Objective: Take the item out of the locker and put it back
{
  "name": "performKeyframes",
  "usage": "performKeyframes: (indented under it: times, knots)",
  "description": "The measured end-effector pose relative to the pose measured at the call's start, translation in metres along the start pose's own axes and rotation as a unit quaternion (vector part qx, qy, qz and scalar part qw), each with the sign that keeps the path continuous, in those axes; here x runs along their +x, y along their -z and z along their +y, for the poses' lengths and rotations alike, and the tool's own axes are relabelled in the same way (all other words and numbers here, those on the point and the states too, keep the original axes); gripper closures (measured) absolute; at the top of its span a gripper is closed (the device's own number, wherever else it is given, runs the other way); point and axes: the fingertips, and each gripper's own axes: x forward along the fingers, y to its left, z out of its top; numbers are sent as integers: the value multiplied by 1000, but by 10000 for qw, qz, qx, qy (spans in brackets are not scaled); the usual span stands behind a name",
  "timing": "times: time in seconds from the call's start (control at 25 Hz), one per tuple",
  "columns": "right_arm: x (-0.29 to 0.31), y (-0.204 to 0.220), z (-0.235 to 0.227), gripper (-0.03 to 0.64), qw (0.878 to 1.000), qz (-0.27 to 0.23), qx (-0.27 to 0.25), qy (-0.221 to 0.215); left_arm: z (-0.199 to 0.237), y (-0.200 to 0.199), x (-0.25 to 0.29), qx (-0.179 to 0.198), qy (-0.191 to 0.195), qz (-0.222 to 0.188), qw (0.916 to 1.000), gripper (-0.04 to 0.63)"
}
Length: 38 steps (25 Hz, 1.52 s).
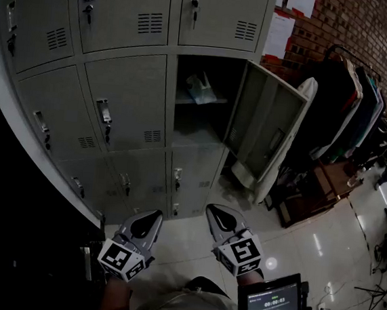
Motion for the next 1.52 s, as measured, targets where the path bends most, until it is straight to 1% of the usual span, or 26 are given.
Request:
performKeyframes:
  times: [0.12,0.28,0.44,0.6,0.72,0.8,0.96,1.08,1.12,1.16,1.28,1.4,1.52]
  knots:
    - [19,5,-15,620,10000,-4,33,12,14,8,15,16,72,29,10000,620]
    - [54,5,-41,620,9999,-100,79,-28,40,7,45,32,26,-11,10000,620]
    - [96,-1,-77,620,9996,-200,33,-192,69,3,90,137,-54,-18,9999,620]
    - [135,-19,-123,620,9990,-324,-102,-307,102,-13,141,97,-171,-154,9997,620]
    - [157,-30,-158,620,9988,-362,-233,-224,117,-20,174,164,-185,-182,9995,620]
    - [168,-32,-177,620,9990,-363,-224,-152,124,-19,190,164,-145,-179,9996,620]
    - [188,-35,-194,620,9990,-389,-179,-90,138,-15,208,258,-93,-85,9996,620]
    - [204,-53,-206,620,9981,-551,-260,8,146,-16,216,264,-27,-29,9996,621]
    - [211,-62,-209,606,9976,-635,-280,31,148,-18,219,274,4,-11,9996,620]
    - [218,-71,-212,565,9970,-713,-301,41,150,-20,221,281,37,-1,9996,620]
    - [242,-99,-223,387,9946,-936,-431,123,155,-24,227,275,156,-19,9995,620]
    - [266,-116,-238,307,9933,-1028,-451,277,159,-20,231,274,304,-3,9992,620]
    - [288,-117,-251,246,9941,-959,-329,373,161,-20,235,269,376,27,9989,620]
